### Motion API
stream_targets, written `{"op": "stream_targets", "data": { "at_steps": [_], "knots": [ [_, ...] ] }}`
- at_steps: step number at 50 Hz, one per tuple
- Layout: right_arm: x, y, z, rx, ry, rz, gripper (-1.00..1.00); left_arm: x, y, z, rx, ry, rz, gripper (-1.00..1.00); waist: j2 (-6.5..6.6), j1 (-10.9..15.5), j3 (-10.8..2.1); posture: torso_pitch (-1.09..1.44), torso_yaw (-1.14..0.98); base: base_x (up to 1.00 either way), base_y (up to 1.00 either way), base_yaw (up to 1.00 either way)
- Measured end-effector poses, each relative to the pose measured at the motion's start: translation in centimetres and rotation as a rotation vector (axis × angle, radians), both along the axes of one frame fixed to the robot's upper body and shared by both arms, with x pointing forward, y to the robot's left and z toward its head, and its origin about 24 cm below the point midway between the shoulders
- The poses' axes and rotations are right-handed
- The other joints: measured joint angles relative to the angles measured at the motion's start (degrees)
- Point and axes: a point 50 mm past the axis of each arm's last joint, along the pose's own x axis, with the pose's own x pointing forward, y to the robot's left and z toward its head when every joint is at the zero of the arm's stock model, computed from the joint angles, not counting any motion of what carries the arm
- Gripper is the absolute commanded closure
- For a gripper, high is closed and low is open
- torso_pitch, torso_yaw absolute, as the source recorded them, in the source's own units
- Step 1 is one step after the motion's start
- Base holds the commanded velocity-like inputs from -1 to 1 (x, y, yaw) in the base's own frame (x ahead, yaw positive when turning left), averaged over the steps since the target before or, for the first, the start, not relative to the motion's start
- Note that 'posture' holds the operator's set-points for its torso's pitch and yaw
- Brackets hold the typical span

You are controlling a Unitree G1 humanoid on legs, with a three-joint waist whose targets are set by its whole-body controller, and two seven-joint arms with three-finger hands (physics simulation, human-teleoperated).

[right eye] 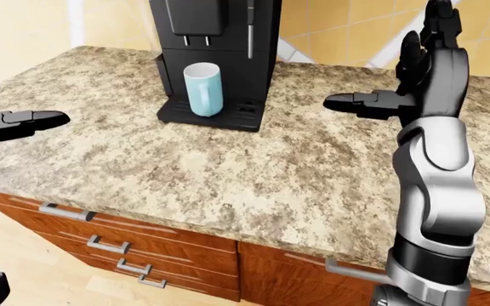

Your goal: Pick the mug from under the coffee machine dispenser and place it on the counter.

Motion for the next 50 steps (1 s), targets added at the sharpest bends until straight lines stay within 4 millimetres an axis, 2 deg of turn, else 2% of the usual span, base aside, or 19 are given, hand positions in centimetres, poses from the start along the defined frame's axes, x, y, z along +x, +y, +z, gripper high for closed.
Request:
{"op": "stream_targets", "data": {
  "at_steps": [10,14,18,32,38,50],
  "knots": [
    [0.2,0.0,-0.6,0.002,0.025,0.015,-1.00,0.2,-0.4,-0.2,-0.050,0.040,-0.032,-1.00,0.07,0.12,0.06,0.00,0.00,0.00,0.00,0.00],
    [0.1,0.0,-0.4,0.003,0.024,0.013,-1.00,0.0,-0.5,0.3,-0.055,0.043,-0.034,-1.00,0.18,0.05,-0.08,0.00,0.00,0.00,0.00,0.00],
    [0.0,0.0,-0.2,0.004,0.016,0.014,-1.00,0.2,-0.7,-0.1,-0.074,0.087,-0.033,-1.00,0.39,0.03,-0.31,0.00,0.00,0.00,0.00,0.00],
    [0.1,-0.1,-0.1,0.014,0.022,0.013,-1.00,-0.7,-3.0,0.6,-0.146,0.156,-0.089,-1.00,0.27,-0.32,-0.19,0.00,0.00,0.00,0.00,0.00],
    [0.1,-0.2,-0.1,0.018,0.025,0.011,-1.00,-1.1,-3.7,0.3,-0.161,0.174,-0.068,-1.00,0.12,-0.37,0.00,0.00,0.00,0.00,0.00,0.00],
    [0.2,-0.1,-0.3,0.019,0.031,0.014,-1.00,-1.8,-6.7,-0.6,-0.170,0.188,-0.092,-1.00,-0.33,-0.27,0.21,0.00,0.00,0.00,0.00,0.00]
  ]
}}
